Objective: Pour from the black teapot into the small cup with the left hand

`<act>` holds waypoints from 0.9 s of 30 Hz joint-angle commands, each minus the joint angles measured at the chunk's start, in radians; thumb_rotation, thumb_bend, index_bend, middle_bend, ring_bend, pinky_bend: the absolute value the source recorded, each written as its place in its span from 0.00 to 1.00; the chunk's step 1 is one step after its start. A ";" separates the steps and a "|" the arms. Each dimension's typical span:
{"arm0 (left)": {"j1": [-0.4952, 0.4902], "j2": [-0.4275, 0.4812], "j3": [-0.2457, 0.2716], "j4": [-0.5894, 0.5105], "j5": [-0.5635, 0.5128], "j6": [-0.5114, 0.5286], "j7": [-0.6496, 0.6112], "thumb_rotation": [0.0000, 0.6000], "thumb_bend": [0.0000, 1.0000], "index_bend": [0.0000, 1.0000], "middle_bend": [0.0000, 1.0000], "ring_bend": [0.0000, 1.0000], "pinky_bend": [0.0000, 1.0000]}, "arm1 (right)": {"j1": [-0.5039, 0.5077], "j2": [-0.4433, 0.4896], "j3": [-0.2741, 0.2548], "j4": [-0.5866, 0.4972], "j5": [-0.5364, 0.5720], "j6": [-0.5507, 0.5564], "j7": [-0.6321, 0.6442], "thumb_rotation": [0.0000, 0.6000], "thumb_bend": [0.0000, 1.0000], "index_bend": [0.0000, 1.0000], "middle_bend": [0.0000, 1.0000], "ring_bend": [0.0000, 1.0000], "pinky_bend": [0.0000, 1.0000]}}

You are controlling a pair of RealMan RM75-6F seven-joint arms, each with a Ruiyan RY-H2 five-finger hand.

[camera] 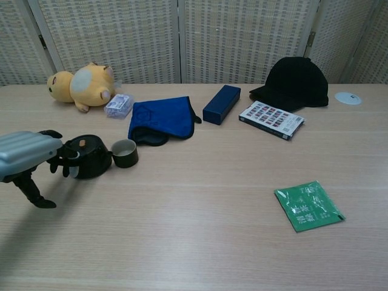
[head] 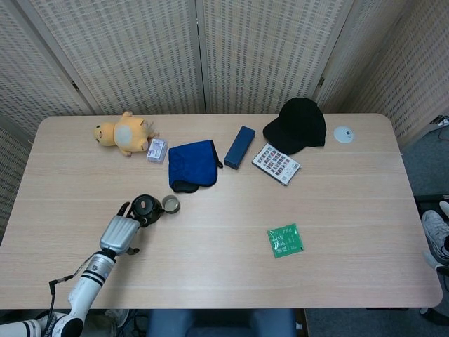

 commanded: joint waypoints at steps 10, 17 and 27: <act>-0.008 -0.003 -0.004 0.013 0.008 -0.013 -0.035 1.00 0.08 0.59 0.60 0.57 0.00 | -0.001 -0.001 0.003 0.004 0.005 0.002 0.005 1.00 0.14 0.11 0.16 0.07 0.11; -0.012 0.002 -0.007 0.009 -0.002 -0.017 -0.034 1.00 0.07 0.73 0.74 0.68 0.00 | -0.001 -0.003 0.005 0.008 0.009 0.000 0.009 1.00 0.14 0.11 0.16 0.07 0.10; -0.015 0.026 -0.015 -0.024 -0.014 -0.011 -0.032 0.57 0.07 0.84 0.85 0.77 0.00 | -0.002 -0.003 0.009 0.009 0.012 0.002 0.010 1.00 0.14 0.11 0.16 0.07 0.10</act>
